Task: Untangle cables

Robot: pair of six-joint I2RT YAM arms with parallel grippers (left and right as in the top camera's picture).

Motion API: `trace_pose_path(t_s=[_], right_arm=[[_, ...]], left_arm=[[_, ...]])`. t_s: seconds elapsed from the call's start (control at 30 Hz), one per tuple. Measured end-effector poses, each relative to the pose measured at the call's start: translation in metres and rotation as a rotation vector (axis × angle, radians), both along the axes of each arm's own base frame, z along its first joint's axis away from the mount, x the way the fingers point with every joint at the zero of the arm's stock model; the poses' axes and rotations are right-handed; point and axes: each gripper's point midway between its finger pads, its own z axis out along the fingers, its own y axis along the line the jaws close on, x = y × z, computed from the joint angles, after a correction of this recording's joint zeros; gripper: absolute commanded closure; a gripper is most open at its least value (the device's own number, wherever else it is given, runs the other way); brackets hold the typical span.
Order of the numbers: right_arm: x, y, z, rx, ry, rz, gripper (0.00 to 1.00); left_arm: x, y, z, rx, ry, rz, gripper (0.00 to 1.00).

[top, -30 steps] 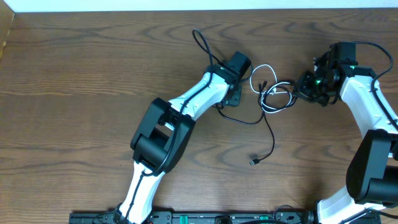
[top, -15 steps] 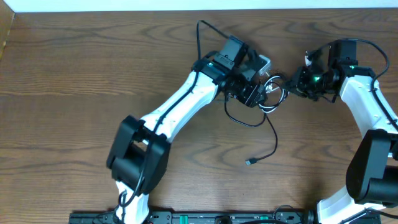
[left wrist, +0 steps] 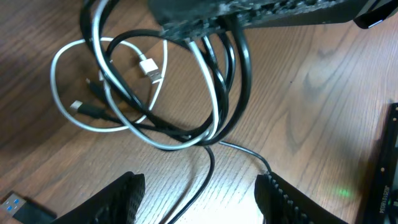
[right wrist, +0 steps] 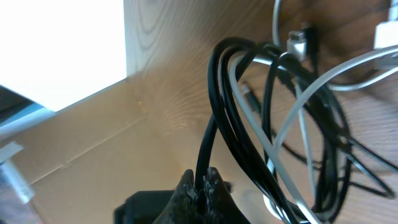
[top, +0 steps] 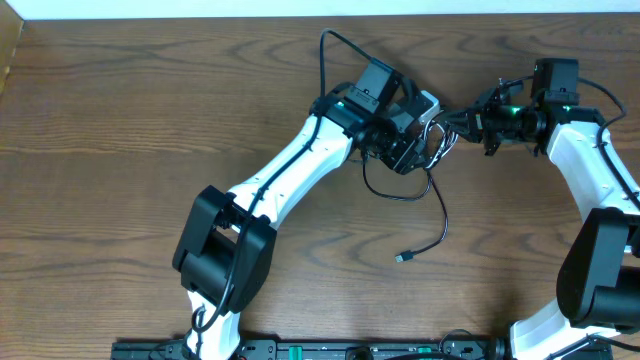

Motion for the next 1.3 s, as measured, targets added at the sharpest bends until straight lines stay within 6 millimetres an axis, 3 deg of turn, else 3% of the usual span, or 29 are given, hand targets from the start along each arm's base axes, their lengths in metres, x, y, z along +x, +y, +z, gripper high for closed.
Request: trace_pose_path(t_s=[0.4, 0.53, 0.63, 0.67, 0.9, 0.97, 1.0, 1.1, 1.17, 1.3], right_arm=[[-0.004, 0.009, 0.012, 0.092, 0.013, 0.026, 0.99], [-0.004, 0.01, 0.014, 0.104, 0.007, 0.033, 0.99], [-0.004, 0.008, 0.016, 0.112, 0.006, 0.031, 0.99], [-0.004, 0.007, 0.016, 0.115, 0.005, 0.027, 0.99], [0.005, -0.008, 0.021, 0.117, -0.041, 0.0, 0.99], [0.008, -0.016, 0.016, 0.071, -0.068, -0.01, 0.77], [0.009, -0.02, 0.011, 0.026, -0.089, -0.01, 0.41], [0.015, -0.035, 0.003, -0.072, -0.142, -0.018, 0.14], [0.023, -0.045, 0.003, -0.125, -0.206, -0.026, 0.09], [0.035, -0.051, 0.015, -0.154, -0.34, -0.002, 0.15]], left_arm=[[0.028, -0.028, 0.009, -0.097, -0.09, 0.068, 0.39], [0.032, -0.031, -0.002, -0.103, -0.058, 0.097, 0.5], [0.031, -0.033, -0.013, -0.1, -0.015, 0.113, 0.76], [0.03, -0.033, -0.014, -0.102, -0.011, 0.11, 0.92], [0.028, -0.037, -0.011, -0.126, 0.01, 0.107, 0.93], [0.032, -0.033, -0.011, -0.132, 0.039, 0.139, 0.92], [0.033, -0.03, -0.011, -0.131, 0.054, 0.155, 0.93], [0.039, -0.01, -0.018, -0.1, 0.129, 0.233, 0.93], [0.047, 0.011, -0.018, -0.083, 0.171, 0.294, 0.93], [0.051, 0.038, 0.001, -0.082, 0.203, 0.359, 0.93]])
